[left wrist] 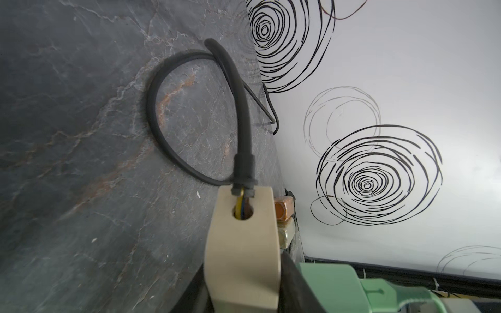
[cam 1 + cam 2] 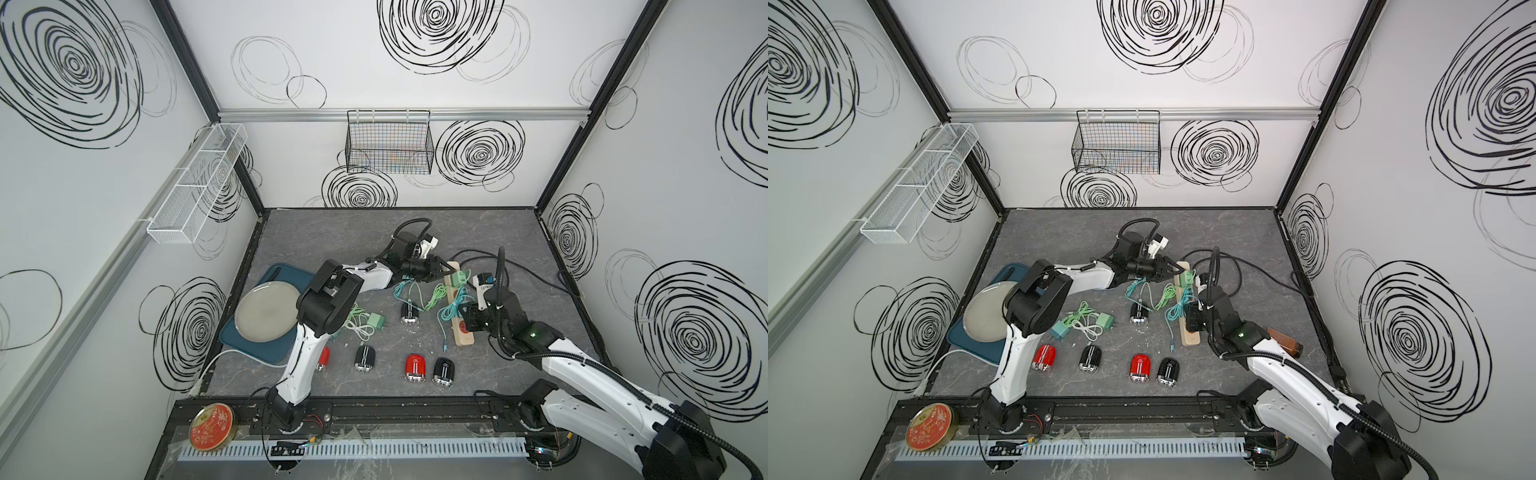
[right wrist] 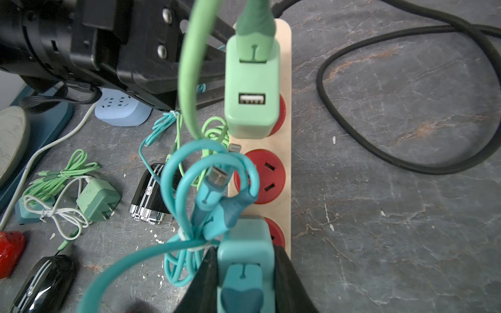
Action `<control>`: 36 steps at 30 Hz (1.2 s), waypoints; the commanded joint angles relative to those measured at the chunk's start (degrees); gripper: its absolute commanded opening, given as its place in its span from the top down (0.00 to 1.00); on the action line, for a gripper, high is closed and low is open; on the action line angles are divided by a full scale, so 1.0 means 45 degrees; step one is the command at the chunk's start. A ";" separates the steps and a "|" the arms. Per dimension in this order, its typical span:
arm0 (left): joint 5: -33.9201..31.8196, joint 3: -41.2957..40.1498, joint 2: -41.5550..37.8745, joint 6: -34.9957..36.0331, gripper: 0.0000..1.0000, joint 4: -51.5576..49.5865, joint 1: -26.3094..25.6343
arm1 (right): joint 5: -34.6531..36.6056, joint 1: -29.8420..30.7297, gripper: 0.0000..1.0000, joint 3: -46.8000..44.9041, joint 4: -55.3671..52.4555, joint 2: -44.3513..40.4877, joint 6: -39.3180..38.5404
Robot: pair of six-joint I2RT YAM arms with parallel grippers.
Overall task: Unplug the electric shaver
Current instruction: Remove the plug from the socket.
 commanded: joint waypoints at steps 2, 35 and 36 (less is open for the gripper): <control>0.0163 0.0046 -0.0240 0.0120 0.69 0.0666 -0.0083 | -0.0216 0.0048 0.89 0.0045 0.1014 0.0004 0.0031; -0.0445 -0.0599 -0.0624 0.1746 0.79 -0.0924 0.0816 | 0.0981 -0.0231 0.91 0.0979 -0.0677 -0.0966 -0.0798; -0.0473 -0.0565 -0.0623 0.1790 0.79 -0.0989 0.0816 | 0.1347 -0.0004 0.91 0.1074 -0.0737 -0.0830 -0.0794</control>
